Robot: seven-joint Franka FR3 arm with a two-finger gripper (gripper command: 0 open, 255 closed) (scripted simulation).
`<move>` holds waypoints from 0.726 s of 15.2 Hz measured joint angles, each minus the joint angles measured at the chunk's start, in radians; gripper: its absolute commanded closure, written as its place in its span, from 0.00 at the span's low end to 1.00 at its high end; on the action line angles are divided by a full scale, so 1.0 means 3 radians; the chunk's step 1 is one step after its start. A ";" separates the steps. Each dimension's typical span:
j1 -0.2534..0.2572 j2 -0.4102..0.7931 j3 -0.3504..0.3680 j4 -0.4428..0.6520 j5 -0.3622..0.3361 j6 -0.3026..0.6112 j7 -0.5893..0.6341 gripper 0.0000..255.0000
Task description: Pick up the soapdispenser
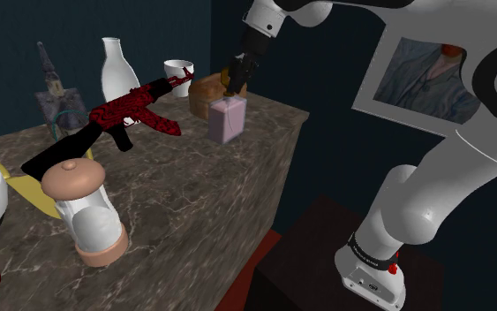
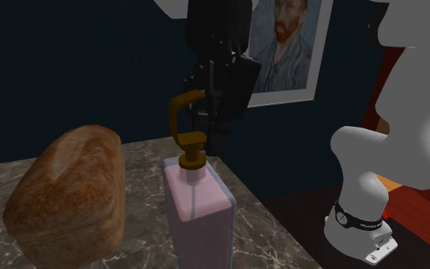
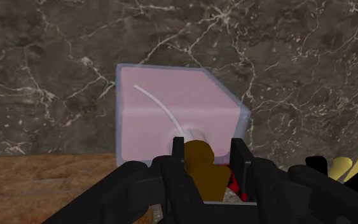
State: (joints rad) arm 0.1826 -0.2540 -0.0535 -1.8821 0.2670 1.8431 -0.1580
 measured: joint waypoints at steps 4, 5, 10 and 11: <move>-0.0001 0.0009 -0.0002 0.0021 -0.0001 -0.0021 0.0001 1.00; 0.0000 0.0021 -0.0003 0.0061 -0.0004 -0.0051 0.0009 1.00; -0.0001 0.0087 -0.0010 0.0350 -0.0013 -0.0271 0.0061 1.00; 0.0002 0.0093 -0.0006 0.0394 -0.0015 -0.0306 0.0076 1.00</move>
State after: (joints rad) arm 0.1832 -0.2260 -0.0554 -1.7640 0.2624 1.7513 -0.1352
